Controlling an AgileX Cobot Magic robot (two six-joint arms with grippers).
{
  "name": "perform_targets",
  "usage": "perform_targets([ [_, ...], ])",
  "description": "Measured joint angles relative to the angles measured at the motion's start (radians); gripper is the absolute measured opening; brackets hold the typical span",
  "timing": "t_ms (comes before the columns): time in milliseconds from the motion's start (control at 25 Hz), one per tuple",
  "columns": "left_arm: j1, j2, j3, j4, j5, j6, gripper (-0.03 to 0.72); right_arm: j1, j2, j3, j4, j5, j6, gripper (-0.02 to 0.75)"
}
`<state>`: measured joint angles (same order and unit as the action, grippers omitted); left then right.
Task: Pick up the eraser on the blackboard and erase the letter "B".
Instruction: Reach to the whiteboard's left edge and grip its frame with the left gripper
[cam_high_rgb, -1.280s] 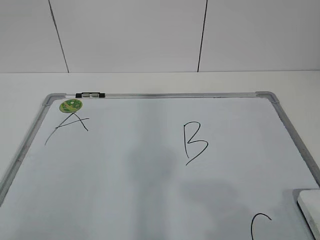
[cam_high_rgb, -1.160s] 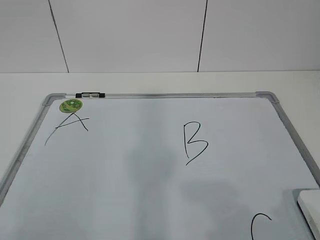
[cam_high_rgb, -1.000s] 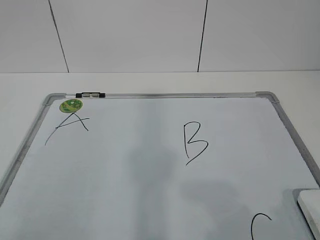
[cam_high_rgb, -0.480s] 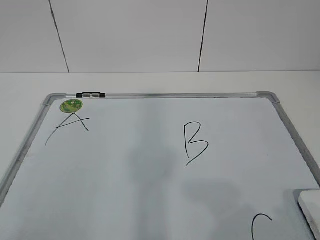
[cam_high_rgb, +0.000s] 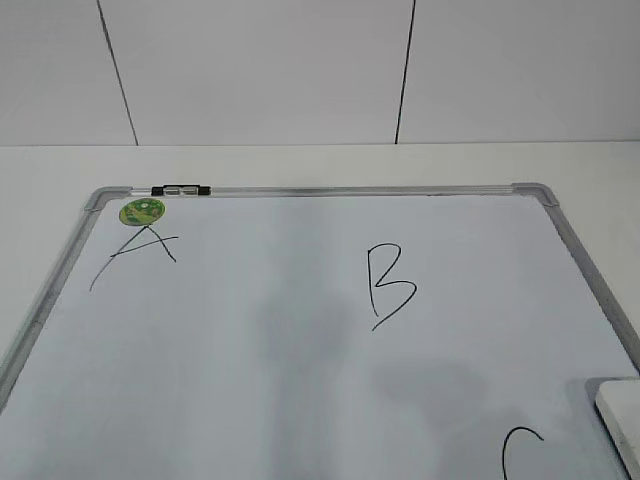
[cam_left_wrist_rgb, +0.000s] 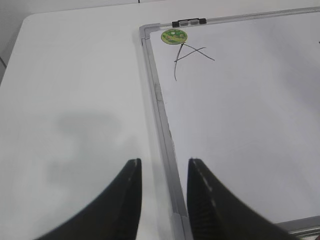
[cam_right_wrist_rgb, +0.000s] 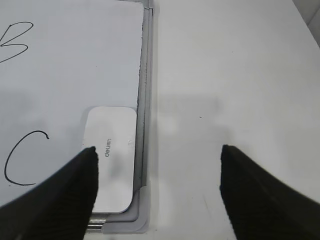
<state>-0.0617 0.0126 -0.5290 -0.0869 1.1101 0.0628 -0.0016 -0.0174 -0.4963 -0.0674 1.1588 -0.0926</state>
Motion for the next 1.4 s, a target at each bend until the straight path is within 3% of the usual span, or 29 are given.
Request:
perform_targets([
  [720, 0.000, 0.025, 0.000, -0.006, 0.000, 0.000, 0.238, 0.000, 0.000, 0.000, 0.016, 0.000, -0.002, 0.585],
  [1120, 0.000, 0.208, -0.002, -0.015, 0.003, 0.000, 0.238, 0.000, 0.120, -0.012, 0.028, 0.021, -0.002, 0.584],
  [1400, 0.000, 0.388, -0.111, 0.018, 0.095, -0.019, 0.238, 0.000, 0.220, -0.091, 0.040, 0.104, 0.029, 0.585],
])
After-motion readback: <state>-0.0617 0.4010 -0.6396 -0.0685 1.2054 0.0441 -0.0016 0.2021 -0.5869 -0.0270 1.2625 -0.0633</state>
